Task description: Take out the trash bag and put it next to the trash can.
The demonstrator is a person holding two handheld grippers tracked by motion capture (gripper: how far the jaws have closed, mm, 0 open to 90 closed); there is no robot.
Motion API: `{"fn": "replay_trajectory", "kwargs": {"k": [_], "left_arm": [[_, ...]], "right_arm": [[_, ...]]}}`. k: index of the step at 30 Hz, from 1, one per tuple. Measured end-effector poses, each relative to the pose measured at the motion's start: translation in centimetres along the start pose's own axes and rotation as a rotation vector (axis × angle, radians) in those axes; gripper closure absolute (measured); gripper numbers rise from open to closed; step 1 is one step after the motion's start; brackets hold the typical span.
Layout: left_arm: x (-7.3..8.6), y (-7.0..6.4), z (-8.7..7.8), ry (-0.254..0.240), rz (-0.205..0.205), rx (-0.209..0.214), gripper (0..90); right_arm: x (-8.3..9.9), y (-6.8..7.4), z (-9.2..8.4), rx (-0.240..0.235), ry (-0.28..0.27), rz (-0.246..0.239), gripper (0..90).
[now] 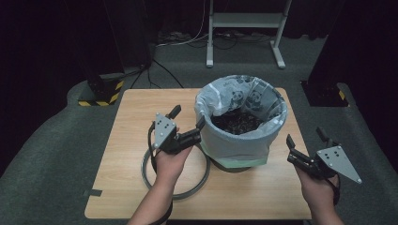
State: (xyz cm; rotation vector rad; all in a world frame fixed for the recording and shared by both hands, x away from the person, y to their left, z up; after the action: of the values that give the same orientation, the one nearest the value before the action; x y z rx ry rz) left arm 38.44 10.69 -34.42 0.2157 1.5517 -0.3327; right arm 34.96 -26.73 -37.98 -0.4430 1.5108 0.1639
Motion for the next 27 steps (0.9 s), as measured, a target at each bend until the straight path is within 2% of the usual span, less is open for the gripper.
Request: {"fn": "replay_trajectory", "kwargs": {"k": [2, 4, 5, 10, 13, 14, 16, 20, 23, 25, 27], "left_arm": [[-0.7, -0.2, 0.9, 0.002, -0.024, 0.000, 15.2], [-0.9, -0.4, 1.3, 0.008, -0.024, -0.003, 15.9], [-1.2, -0.5, 1.9, 0.031, -0.001, -0.021, 16.8], [-1.2, -0.1, 3.1, 0.079, -0.028, -0.047, 21.2], [-1.0, 0.2, 3.7, 0.102, -0.025, -0.059, 26.6], [-0.8, 0.3, 3.9, 0.120, -0.037, -0.056, 31.5], [-0.7, 0.3, 4.0, 0.126, -0.046, -0.050, 35.7], [-0.6, 0.2, 4.2, 0.136, -0.067, -0.028, 40.9], [-0.8, -0.3, 4.3, 0.150, -0.071, -0.008, 54.7], [-0.8, -0.3, 4.4, 0.153, -0.075, -0.004, 57.1], [-0.8, -0.4, 4.4, 0.154, -0.078, 0.003, 63.4]], "right_arm": [[-0.1, 0.1, 0.0, -0.004, -0.003, -0.004, 11.3], [-0.2, 0.1, 0.0, -0.011, -0.005, -0.003, 11.3], [-0.4, 0.2, 0.0, -0.018, -0.007, -0.004, 11.6], [-0.7, 0.3, 0.0, -0.034, -0.017, 0.004, 12.6], [-1.0, 0.2, 0.0, -0.039, -0.018, 0.006, 12.7], [-1.2, 0.2, 0.0, -0.042, -0.022, 0.011, 12.7], [-1.3, 0.2, 0.0, -0.046, -0.026, 0.012, 12.7], [-2.0, 0.1, -0.1, -0.049, -0.037, 0.015, 13.9], [-2.7, 0.0, -0.1, -0.060, -0.044, 0.020, 17.5], [-3.0, 0.0, 0.0, -0.061, -0.048, 0.020, 17.8], [-3.6, 0.0, 0.1, -0.062, -0.056, 0.023, 19.5]]}}
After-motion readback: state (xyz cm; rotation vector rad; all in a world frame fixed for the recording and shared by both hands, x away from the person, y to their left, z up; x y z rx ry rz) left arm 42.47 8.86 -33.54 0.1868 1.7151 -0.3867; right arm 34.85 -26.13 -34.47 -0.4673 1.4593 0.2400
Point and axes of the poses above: each handheld gripper's, and its own axes: z roughly forward along the jaws, x roughly out of its underside, y roughly to its left, the point moved 3 cm from there along z, roughly forward along the jaws, and after that the axes turned 9 degrees about -x, right-handed, at the moved point
